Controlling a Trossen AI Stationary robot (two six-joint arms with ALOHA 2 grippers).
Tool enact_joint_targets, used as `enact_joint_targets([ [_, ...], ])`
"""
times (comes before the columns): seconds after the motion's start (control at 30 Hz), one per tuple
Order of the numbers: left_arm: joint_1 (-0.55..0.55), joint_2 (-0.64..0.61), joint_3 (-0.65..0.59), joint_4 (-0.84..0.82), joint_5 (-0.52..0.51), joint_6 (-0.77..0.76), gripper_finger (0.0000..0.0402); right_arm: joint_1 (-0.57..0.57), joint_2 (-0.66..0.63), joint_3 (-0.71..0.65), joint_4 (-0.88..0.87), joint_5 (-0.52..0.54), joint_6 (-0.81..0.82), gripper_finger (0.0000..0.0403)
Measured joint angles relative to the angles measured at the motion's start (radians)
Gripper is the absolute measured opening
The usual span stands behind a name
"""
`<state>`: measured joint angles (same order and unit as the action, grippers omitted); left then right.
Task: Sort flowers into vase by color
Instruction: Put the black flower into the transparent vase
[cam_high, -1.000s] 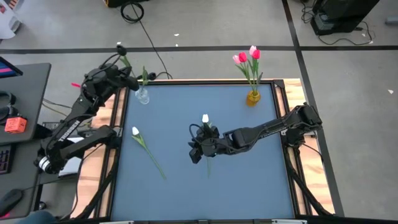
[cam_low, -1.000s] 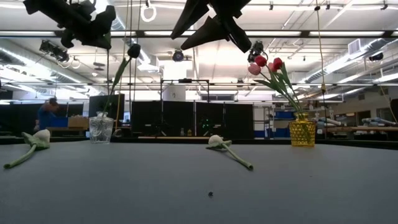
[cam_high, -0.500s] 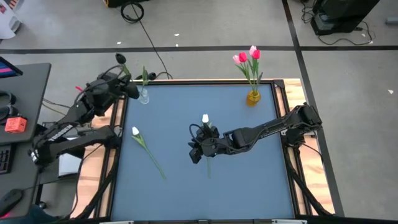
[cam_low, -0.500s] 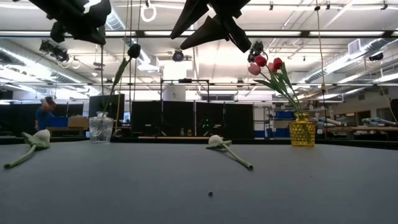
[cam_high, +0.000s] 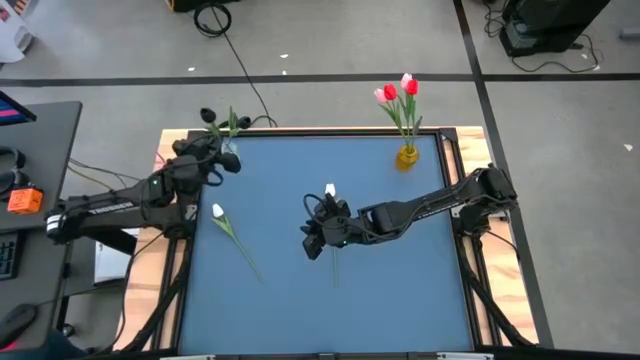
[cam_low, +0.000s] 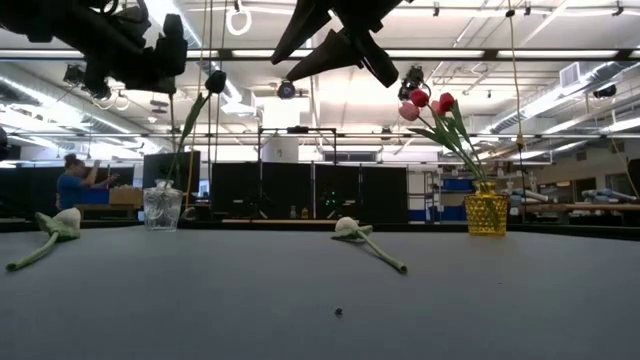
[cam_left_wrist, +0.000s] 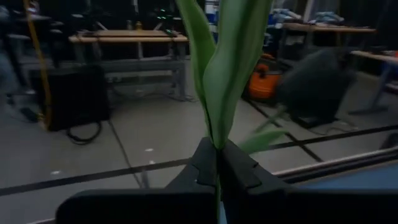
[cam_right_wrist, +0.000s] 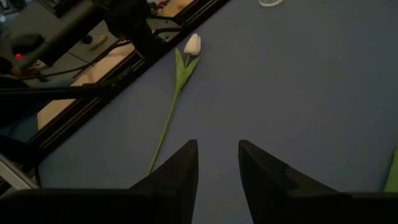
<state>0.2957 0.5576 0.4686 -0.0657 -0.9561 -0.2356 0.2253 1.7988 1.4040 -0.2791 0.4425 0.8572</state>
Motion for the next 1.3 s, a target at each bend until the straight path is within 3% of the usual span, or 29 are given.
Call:
enact_joint_targets([
  [0.27, 0.111, -0.002, 0.069, 0.008, -0.015, 0.167, 0.0002, -0.009, 0.0, 0.0, -0.013, -0.028, 0.003, 0.0123],
  [0.53, 0.217, -0.002, 0.068, 0.005, 0.069, 0.151, 0.0002, -0.032, 0.0, 0.0, -0.012, -0.052, -0.028, 0.0123],
  [0.97, 0.236, 0.007, 0.132, 0.02, 0.104, 0.157, 0.0003, -0.061, 0.0, 0.0, -0.015, -0.122, -0.084, 0.0123],
  [1.3, 0.278, 0.118, 0.132, -0.014, 0.124, 0.108, 0.0004, -0.087, 0.0, 0.0, -0.016, -0.153, -0.125, 0.0123],
])
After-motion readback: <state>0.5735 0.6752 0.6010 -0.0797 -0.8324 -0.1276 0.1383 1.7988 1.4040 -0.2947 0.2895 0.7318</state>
